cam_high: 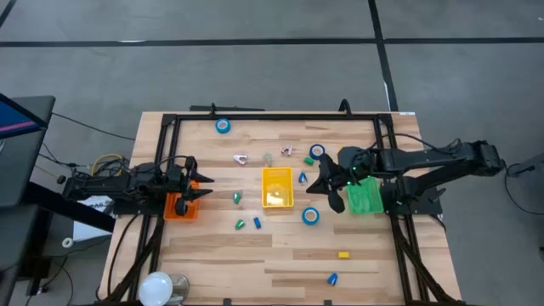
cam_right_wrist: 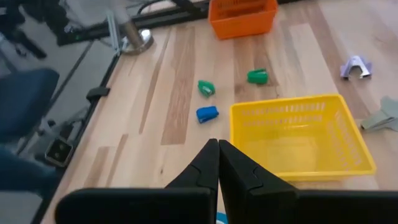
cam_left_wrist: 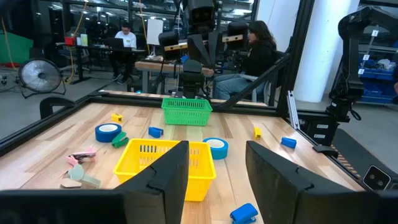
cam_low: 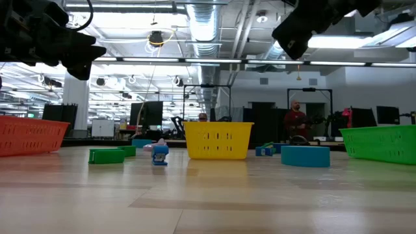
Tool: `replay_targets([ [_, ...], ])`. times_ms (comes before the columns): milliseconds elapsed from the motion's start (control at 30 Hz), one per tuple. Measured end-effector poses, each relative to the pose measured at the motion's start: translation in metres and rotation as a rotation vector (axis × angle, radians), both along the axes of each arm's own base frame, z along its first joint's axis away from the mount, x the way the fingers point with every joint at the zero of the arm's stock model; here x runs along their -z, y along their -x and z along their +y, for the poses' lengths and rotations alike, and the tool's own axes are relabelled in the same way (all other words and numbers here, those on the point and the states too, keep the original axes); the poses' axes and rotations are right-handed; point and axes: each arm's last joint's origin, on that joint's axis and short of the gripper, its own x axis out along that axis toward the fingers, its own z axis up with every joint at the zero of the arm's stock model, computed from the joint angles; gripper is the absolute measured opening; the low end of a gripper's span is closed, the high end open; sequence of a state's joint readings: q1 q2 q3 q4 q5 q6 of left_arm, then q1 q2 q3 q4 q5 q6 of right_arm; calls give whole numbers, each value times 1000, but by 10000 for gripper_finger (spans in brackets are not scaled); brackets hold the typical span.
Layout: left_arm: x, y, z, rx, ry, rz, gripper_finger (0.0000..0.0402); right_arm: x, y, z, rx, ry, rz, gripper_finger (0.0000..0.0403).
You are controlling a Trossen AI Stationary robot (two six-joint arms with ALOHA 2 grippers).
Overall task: Pick and place Stapler, Stapler remover, tape
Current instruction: Put the blue tape into the yellow basket
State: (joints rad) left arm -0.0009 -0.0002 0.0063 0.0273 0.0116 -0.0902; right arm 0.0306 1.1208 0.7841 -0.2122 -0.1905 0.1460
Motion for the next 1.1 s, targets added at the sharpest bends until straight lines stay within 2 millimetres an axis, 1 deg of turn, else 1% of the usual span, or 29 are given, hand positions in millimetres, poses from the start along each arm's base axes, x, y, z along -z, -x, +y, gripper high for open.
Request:
replay_targets([
  [167, 0, 0, 0, 0, 0, 0, 150, 4, -1, 7, -70, 60, 8, 0],
  [233, 0, 0, 0, 0, 0, 0, 150, 4, -1, 10, -82, 64, 5, 0],
  [467, 1, -1, 0, 0, 0, 9, 150, 13, -4, 19, -133, 87, 56, 1],
  [667, 2, -1, 0, 0, 0, 20, 150, 13, -2, 25, -187, 129, 49, 22],
  [767, 1, -1, 0, 0, 0, 18, 150, 8, -1, 27, -195, 135, 83, 38],
  [900, 1, -1, 0, 0, 0, 18, 150, -3, -1, 27, -200, 141, 149, 56],
  [1000, 1, -1, 0, 0, 0, 17, 150, -10, 1, 26, -204, 148, 206, 61],
  [1067, 1, -1, 0, 0, 0, 16, 150, -17, -3, 27, -226, 175, 201, 62],
  [1100, 1, -1, 0, 0, 0, 15, 150, -17, -2, 27, -241, 190, 227, 62],
])
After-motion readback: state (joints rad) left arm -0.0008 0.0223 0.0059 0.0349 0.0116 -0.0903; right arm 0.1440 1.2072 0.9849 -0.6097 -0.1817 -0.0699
